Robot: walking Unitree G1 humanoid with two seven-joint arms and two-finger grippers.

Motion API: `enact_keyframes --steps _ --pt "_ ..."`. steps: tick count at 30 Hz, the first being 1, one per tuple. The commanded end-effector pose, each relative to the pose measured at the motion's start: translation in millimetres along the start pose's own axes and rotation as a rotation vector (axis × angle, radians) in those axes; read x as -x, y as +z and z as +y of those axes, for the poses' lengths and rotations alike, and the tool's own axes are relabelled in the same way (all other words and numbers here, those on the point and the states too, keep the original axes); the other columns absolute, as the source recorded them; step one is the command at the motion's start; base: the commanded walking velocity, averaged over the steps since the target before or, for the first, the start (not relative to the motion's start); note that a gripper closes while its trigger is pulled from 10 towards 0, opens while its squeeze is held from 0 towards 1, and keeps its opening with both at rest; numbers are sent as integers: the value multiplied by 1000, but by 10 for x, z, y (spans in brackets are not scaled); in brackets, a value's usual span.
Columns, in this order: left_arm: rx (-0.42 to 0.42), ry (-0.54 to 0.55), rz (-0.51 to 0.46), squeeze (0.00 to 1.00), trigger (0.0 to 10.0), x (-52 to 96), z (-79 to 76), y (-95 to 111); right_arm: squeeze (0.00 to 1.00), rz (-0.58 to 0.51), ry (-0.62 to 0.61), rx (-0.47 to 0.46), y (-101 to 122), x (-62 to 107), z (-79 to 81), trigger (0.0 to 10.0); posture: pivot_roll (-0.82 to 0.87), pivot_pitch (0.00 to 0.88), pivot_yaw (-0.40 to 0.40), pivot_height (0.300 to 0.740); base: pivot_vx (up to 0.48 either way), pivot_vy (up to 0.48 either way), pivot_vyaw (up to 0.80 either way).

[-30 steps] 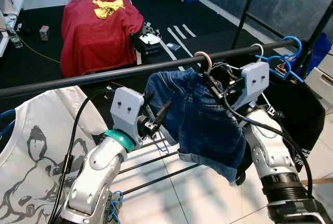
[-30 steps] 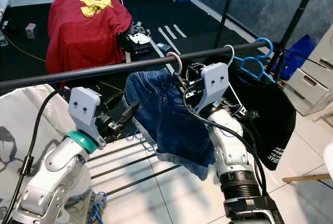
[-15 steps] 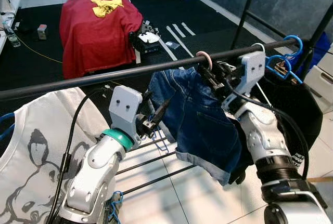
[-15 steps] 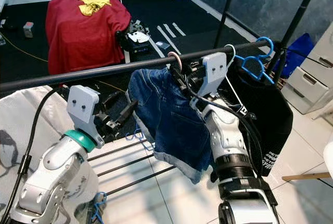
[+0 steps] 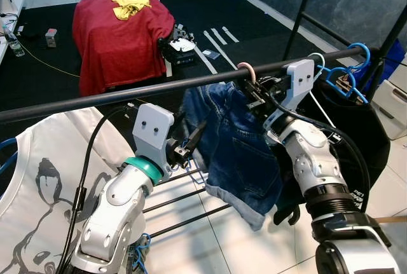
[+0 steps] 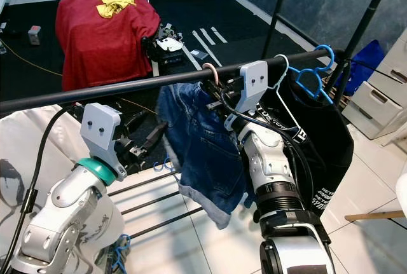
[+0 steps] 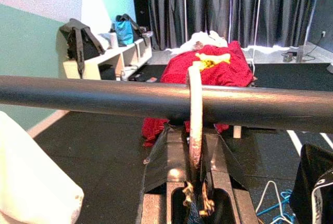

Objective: Hang hanger

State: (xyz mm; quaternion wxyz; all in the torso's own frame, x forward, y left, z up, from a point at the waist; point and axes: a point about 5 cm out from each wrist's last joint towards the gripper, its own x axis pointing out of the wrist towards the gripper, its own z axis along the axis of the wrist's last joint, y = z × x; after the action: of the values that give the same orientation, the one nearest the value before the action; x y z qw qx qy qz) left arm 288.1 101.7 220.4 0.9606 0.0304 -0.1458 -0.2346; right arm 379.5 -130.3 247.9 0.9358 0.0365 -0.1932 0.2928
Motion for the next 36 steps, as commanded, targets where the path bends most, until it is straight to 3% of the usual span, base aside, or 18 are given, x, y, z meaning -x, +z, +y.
enact_keyframes --steps 1,8,9,10,12,17,21,22,28,29,30,34,36 --pt "1 -5 13 0 10000 -2 -23 -16 0 14 57 -11 -63 -54 144 0 -48 115 60 740 0 0 0" --pt "9 -3 7 0 10000 -11 -16 12 0 42 143 -34 -184 -153 411 0 -47 114 55 740 0 0 0" --pt "15 -1 -3 0 10000 -17 17 48 0 47 165 -55 -217 -240 548 1765 -48 113 53 740 0 0 0" --pt "17 0 -5 0 10000 -19 28 58 0 49 170 -62 -225 -267 587 1765 -50 113 52 740 0 0 0" --pt "16 5 -12 0 10000 -30 49 77 0 55 180 -81 -241 -333 663 10000 -51 112 52 740 0 0 0" --pt "13 11 -31 0 10000 -46 60 130 0 116 171 -123 -336 -441 767 10000 -50 109 44 740 0 0 0" --pt "9 13 -35 0 10000 -38 63 144 0 151 147 -105 -388 -441 765 10000 -47 108 39 740 0 0 0" --pt "3 14 -29 0 10000 -11 72 135 1000 170 133 -116 -421 -425 749 10000 -48 109 37 740 0 0 0" --pt "-9 17 -9 0 10000 44 89 93 1000 168 129 -174 -434 -371 719 10000 -48 109 34 740 0 0 0" --pt "-16 20 1 0 10000 62 97 66 0 145 139 -216 -412 -319 703 10000 -52 111 32 740 0 0 0" --pt "-19 22 7 0 10000 65 100 47 0 117 144 -259 -379 -257 678 10000 -54 113 32 740 0 0 0" --pt "-22 21 9 0 10000 58 96 40 0 82 150 -283 -326 -171 651 10000 -56 115 33 740 0 0 0" --pt "-19 17 0 0 10000 23 85 62 0 13 186 -297 -202 79 643 10000 -72 123 39 740 0 0 0"
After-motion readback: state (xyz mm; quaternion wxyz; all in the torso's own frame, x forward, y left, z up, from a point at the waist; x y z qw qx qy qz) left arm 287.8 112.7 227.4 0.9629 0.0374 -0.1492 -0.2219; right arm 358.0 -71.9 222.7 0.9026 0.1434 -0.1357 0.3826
